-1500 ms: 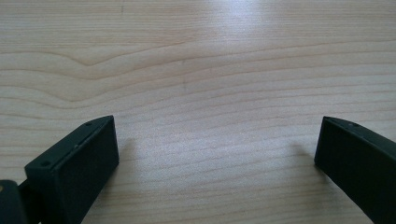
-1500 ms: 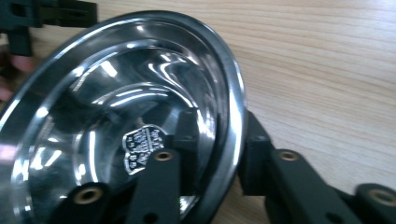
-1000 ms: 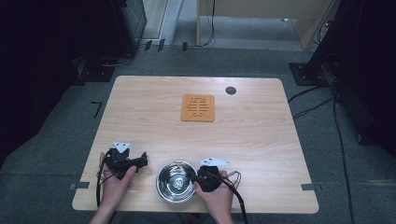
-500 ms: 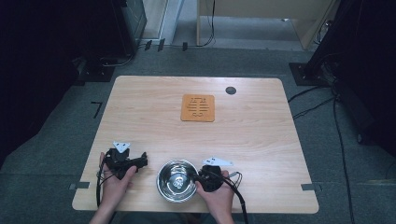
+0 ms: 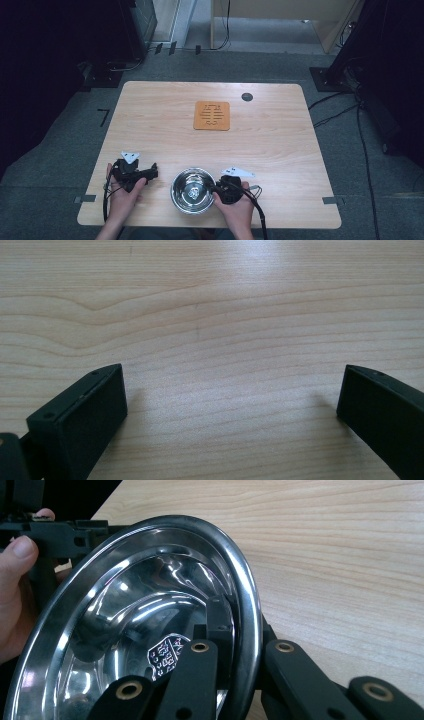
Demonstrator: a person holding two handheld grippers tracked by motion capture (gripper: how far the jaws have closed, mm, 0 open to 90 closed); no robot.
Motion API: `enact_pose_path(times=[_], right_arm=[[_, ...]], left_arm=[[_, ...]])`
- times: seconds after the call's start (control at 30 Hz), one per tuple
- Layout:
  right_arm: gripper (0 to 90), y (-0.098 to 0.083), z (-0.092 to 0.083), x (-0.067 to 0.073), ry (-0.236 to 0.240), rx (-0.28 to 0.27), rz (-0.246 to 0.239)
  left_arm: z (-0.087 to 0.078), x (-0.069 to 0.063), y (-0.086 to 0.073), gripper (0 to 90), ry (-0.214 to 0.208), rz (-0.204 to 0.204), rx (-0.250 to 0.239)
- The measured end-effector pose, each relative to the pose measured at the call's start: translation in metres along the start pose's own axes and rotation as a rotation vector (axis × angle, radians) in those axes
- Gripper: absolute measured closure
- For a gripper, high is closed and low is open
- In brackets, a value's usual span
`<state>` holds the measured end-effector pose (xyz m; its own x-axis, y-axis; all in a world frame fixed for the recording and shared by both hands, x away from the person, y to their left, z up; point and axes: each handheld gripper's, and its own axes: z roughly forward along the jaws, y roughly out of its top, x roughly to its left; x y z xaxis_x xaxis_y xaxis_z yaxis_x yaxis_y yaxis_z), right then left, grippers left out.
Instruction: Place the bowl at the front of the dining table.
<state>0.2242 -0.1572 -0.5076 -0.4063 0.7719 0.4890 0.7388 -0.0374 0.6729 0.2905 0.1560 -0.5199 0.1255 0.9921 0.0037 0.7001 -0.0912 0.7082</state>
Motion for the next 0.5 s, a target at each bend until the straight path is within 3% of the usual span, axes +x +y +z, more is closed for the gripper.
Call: enact_pose_path(times=[0.5], right_arm=[[87.8,0.0028,0.0002,-0.0037,0.001,-0.006,0.016]], left_arm=[[0.0005,-0.0001,0.0005,0.0,-0.004,0.005,0.001]])
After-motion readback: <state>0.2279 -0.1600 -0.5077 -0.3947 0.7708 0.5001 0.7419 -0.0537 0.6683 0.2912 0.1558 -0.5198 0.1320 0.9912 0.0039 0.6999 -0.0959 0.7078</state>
